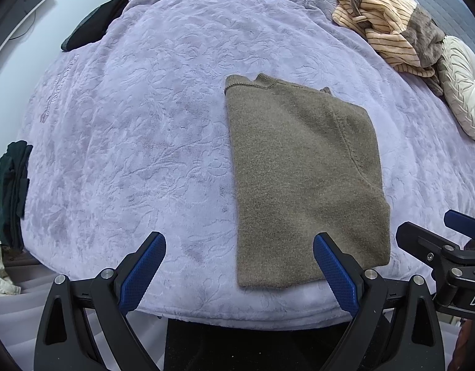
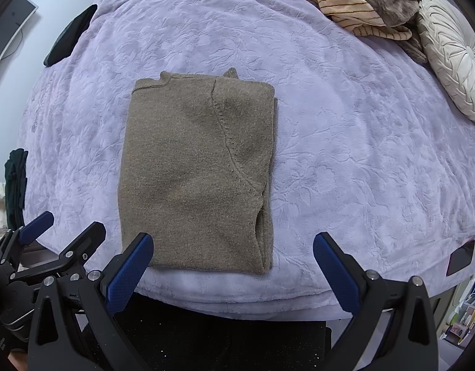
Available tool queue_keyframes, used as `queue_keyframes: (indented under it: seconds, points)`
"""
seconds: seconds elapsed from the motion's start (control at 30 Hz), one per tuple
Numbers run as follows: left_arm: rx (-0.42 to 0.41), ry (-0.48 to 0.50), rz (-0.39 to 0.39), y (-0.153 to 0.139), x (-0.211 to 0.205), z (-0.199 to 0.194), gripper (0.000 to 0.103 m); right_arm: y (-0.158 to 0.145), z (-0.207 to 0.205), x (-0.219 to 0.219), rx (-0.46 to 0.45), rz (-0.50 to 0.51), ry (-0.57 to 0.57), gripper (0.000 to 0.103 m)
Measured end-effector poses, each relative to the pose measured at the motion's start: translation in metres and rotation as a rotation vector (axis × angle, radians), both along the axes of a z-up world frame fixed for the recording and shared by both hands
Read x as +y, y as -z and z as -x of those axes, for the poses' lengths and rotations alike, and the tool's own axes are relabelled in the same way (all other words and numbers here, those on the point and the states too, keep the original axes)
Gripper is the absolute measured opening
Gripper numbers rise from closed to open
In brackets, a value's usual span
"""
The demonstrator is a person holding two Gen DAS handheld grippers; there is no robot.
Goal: Fold small clothes
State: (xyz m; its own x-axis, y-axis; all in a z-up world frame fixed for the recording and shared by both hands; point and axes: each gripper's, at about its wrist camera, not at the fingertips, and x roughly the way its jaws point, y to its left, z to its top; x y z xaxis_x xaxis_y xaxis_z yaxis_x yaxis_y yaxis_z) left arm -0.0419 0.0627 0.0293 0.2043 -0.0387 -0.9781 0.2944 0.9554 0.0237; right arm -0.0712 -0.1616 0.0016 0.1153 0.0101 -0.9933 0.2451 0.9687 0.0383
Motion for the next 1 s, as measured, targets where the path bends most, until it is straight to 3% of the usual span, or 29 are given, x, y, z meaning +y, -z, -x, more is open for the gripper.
queue_keyframes:
  seconds: [1.0]
  points:
    - [-0.01,0.005,-0.012,0.0017,0.0011,-0.001,0.097,0.0002,-0.0007,0.0001,0.001,0.0,0.002,0.103]
